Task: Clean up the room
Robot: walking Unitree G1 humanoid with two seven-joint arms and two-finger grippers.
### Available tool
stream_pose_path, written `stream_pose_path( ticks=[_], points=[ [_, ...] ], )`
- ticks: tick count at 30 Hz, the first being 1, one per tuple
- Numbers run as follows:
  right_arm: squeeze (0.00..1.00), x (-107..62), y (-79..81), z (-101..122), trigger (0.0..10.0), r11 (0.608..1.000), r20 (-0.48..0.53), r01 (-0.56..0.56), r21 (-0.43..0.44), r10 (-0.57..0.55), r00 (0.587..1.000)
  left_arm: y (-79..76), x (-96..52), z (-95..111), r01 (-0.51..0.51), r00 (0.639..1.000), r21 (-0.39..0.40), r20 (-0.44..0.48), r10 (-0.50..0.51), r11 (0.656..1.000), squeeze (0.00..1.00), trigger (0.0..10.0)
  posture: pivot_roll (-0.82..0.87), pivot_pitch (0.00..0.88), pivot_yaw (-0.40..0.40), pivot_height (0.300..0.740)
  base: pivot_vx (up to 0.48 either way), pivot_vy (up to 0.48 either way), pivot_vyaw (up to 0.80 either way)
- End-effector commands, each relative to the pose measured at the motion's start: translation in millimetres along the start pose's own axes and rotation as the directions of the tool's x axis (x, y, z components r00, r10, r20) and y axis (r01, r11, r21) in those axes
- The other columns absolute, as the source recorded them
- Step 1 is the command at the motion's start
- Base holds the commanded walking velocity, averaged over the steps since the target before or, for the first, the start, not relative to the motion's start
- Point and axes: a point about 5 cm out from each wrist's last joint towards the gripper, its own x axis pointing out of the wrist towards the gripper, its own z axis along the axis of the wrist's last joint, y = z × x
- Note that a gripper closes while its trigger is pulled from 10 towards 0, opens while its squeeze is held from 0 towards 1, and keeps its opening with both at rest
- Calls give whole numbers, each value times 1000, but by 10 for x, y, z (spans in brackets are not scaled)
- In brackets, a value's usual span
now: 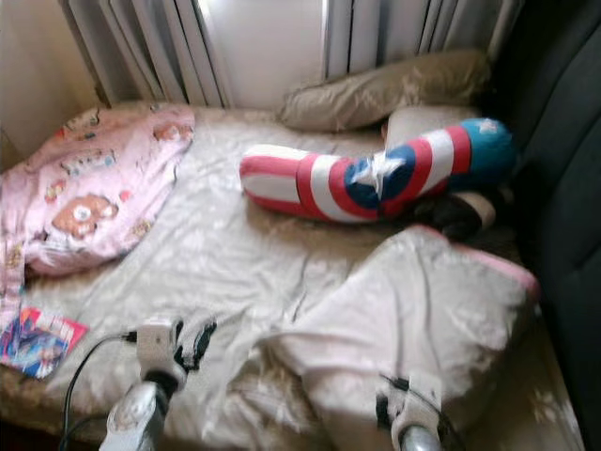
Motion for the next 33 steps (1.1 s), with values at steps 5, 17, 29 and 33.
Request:
stream_pose_path(
  ticks=[5,17,29,33],
  points=[
    [0,-2,-51,-4,10000,990,-5,49,136,-49,999,14,-14,-15,2,1000,3,-14,-2,1000,0,10000,76,0,6,660,0,0,0],
    [0,14,114,-11,10000,970,-43,-48,237,60,997,21,-25,-24,7,1000,9,-21,-6,1000,0,10000,80,0,10,660,0,0,0],
    [0,67,210,229,10000,965,13,-106,238,107,994,66,-33,2,10,1000,24,-16,-9,1000,0,10000,111,0,26,660,0,0,0],
    [0,67,238,238,10000,965,17,-116,236,115,993,83,-68,1,13,1000,32,-11,-12,999,0,10000,132,0,33,660,0,0,0]
  ],
)
